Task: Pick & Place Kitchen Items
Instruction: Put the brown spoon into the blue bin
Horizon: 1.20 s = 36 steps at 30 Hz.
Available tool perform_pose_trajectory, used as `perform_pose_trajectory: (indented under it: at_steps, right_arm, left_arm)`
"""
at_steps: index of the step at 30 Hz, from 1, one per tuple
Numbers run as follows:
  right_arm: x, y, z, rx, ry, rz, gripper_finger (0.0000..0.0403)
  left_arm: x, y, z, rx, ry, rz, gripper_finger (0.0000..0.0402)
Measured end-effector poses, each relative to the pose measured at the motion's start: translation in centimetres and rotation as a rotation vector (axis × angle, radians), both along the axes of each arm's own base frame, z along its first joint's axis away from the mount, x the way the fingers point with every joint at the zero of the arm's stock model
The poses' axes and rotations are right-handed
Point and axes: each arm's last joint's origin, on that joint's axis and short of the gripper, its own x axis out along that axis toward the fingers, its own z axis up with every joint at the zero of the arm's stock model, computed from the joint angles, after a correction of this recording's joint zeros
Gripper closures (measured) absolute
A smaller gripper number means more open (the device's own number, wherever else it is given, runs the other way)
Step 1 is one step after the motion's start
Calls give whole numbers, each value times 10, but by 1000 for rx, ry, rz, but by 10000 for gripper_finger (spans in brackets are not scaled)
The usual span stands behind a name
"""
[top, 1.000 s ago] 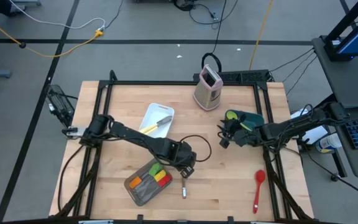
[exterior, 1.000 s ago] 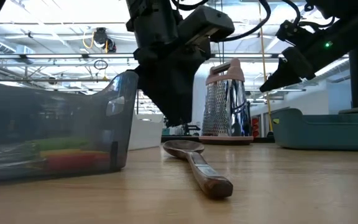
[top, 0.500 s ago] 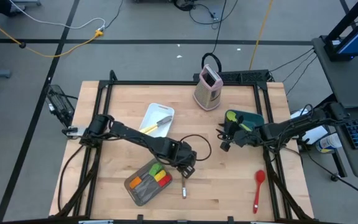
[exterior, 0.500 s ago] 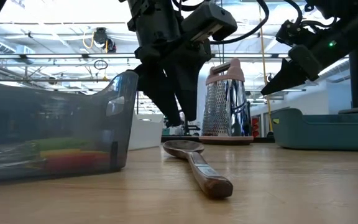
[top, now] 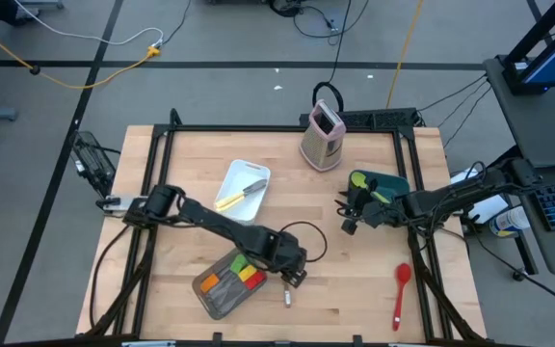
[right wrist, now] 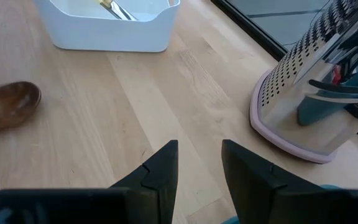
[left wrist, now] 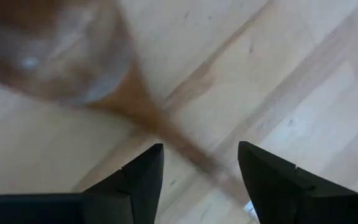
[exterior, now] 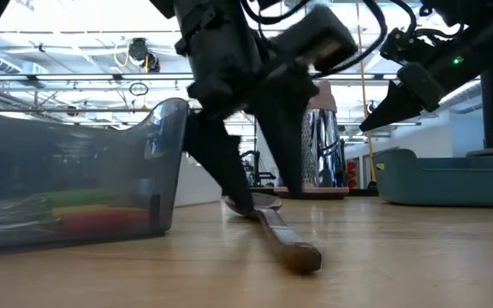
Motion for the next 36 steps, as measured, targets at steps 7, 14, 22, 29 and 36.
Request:
perform_pose_trajectory:
  at_steps: [7,14,22,29,36]
  right_arm:
    - [0,0,0,1,-1,1,287]
    - [0,0,0,1,-1,1,287]
    - [0,0,0,1,-1,1,287]
    - [0,0,0,1,-1,1,287]
    - [0,0,0,1,-1,1,287]
  left_arm:
    - [3,2,-12,-18,34,39,207]
    - [6,17,-13,-7,43,17,231]
    - [4,32,-16,98,66,-121,273]
    - [6,46,-16,159,66,-76,342]
    - [10,68,-17,200,56,-82,376]
